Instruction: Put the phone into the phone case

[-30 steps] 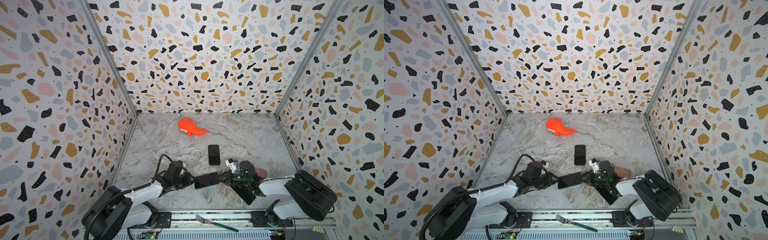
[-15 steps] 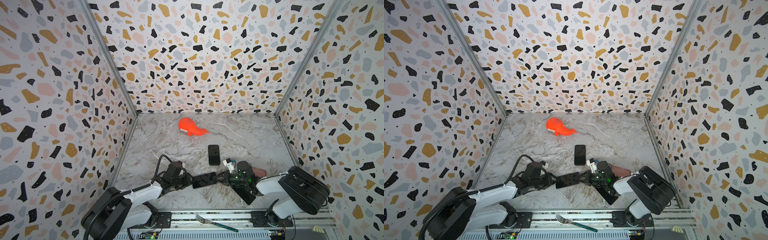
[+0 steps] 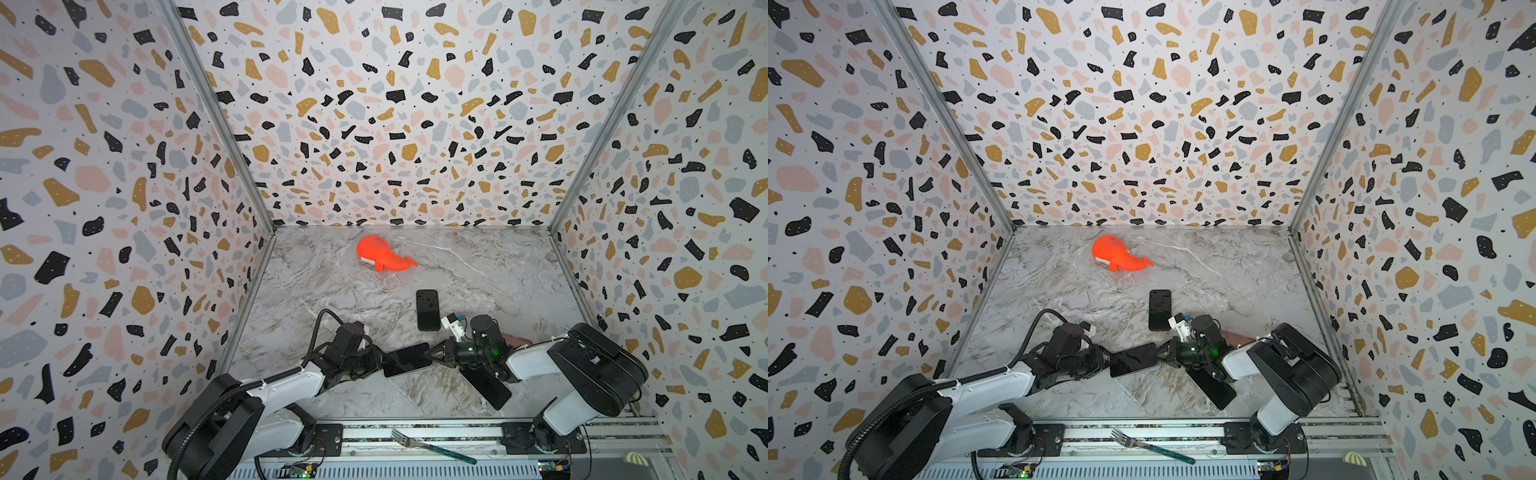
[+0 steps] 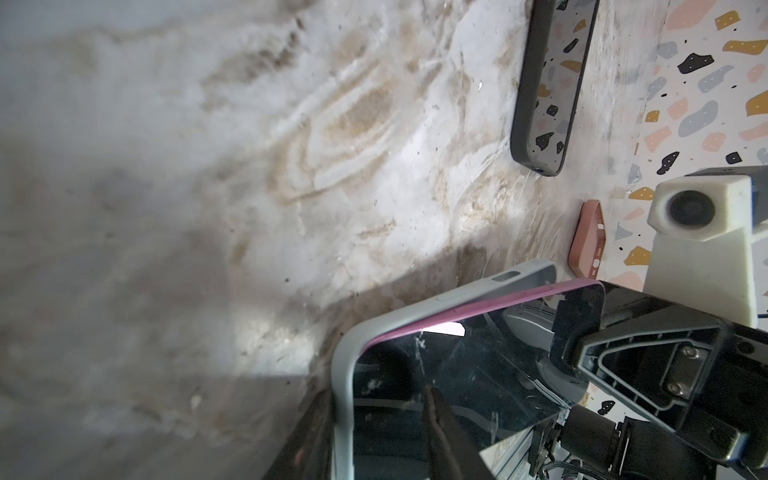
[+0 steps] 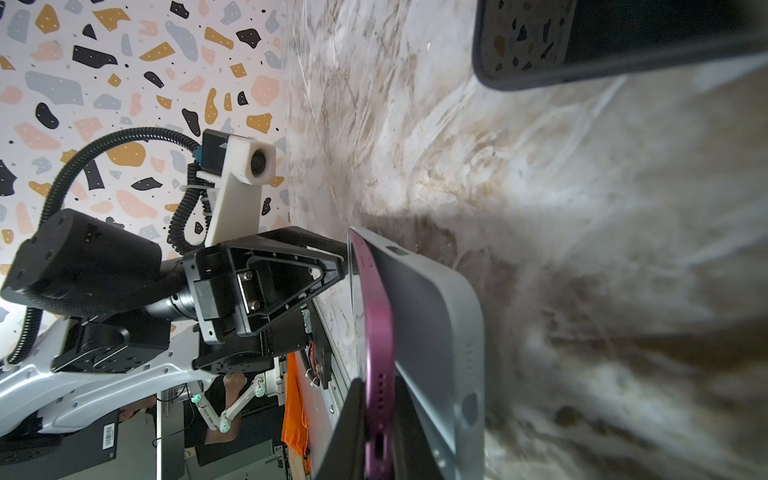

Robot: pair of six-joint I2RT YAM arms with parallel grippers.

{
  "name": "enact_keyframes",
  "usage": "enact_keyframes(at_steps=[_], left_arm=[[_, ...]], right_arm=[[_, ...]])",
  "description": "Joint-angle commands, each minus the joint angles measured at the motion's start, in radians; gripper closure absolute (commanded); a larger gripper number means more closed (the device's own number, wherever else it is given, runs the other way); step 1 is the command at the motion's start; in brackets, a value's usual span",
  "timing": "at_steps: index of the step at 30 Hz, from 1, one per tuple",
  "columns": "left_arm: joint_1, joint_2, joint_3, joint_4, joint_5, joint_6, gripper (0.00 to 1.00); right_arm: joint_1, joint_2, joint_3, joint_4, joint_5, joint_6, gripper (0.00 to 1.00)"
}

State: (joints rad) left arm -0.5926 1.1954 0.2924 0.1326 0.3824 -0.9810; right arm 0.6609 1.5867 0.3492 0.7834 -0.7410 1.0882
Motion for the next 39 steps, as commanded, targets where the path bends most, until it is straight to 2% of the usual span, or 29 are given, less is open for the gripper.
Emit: enact_keyframes(at_steps=[1, 4, 11, 16, 24, 28, 32, 39], left_arm=[[-0.006, 0.01, 0.005, 0.027, 0.019, 0.002, 0.62], [-0.006, 0.012, 0.005, 0.023, 0.017, 0.005, 0.62], [-0.006, 0.01, 0.013, 0.007, 0.012, 0.013, 0.62], [-0.006, 0.004, 0.014, -0.003, 0.006, 0.02, 0.62], [-0.006, -0.024, 0.016, -0.05, -0.012, 0.04, 0.62], [-0.006, -0.066, 0.017, -0.117, -0.02, 0.064, 0.61], [-0.01, -0.101, 0.019, -0.131, 0.015, 0.058, 0.59], [-0.042, -0.076, 0.036, -0.131, 0.025, 0.053, 0.59]], right_arm=[[0.018, 0.009, 0.015, -0.138, 0.013, -0.045, 0.92], [0.017, 0.005, 0.026, -0.158, 0.016, -0.055, 0.88], [0.008, -0.06, 0.054, -0.273, 0.057, -0.104, 0.69], [0.002, -0.127, 0.103, -0.397, 0.095, -0.159, 0.62], [-0.003, -0.258, 0.155, -0.627, 0.234, -0.25, 0.61], [0.032, -0.303, 0.173, -0.735, 0.33, -0.284, 0.64], [0.071, -0.328, 0.181, -0.796, 0.411, -0.31, 0.68], [0.099, -0.294, 0.198, -0.816, 0.442, -0.334, 0.7]])
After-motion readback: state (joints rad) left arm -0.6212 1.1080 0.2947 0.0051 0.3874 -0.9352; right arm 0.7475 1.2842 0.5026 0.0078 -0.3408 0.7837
